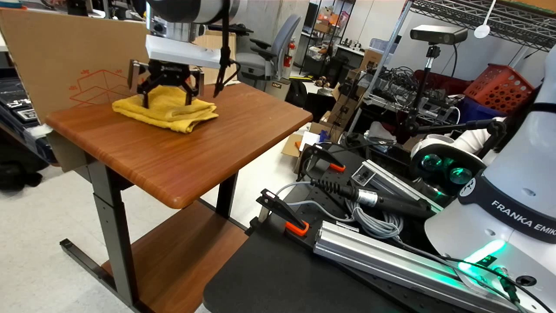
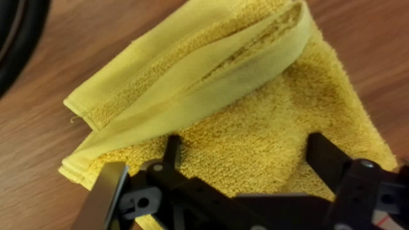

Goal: Wipe the table with the yellow towel

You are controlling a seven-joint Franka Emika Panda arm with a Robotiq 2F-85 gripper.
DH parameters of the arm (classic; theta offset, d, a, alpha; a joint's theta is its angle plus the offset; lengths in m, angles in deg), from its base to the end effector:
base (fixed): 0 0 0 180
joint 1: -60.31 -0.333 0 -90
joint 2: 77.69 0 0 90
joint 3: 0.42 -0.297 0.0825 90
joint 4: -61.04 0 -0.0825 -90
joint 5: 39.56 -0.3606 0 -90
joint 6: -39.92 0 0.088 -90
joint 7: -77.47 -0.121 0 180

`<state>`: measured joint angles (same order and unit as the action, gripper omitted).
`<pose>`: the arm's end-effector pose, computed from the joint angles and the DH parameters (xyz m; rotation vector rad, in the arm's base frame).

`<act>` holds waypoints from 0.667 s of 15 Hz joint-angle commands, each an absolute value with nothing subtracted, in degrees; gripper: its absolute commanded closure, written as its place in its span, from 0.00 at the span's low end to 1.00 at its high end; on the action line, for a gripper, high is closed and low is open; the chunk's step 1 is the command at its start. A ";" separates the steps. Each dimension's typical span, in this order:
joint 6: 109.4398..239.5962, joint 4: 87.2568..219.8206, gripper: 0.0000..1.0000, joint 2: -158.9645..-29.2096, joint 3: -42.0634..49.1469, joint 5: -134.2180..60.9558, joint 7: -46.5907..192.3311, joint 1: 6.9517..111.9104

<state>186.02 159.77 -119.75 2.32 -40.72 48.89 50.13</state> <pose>0.6453 0.0866 0.1591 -3.0738 0.5775 -0.1487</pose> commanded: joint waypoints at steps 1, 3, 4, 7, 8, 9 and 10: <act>192.45 173.77 0.00 -111.94 -1.16 -40.87 56.61 48.94; 194.95 180.22 0.00 -108.77 -3.06 -40.38 62.67 49.63; 195.63 183.12 0.00 -107.06 -3.69 -40.70 65.23 50.56; 195.69 188.31 0.00 -104.49 -4.12 -41.93 70.34 53.63; 194.62 188.79 0.00 -104.40 -3.18 -41.91 70.76 54.61; 193.67 189.22 0.00 -104.48 -1.62 -41.55 70.48 55.67; 192.99 189.45 0.00 -104.52 -0.55 -41.42 70.53 56.98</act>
<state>194.22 186.18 -105.88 -2.59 -40.86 67.89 53.12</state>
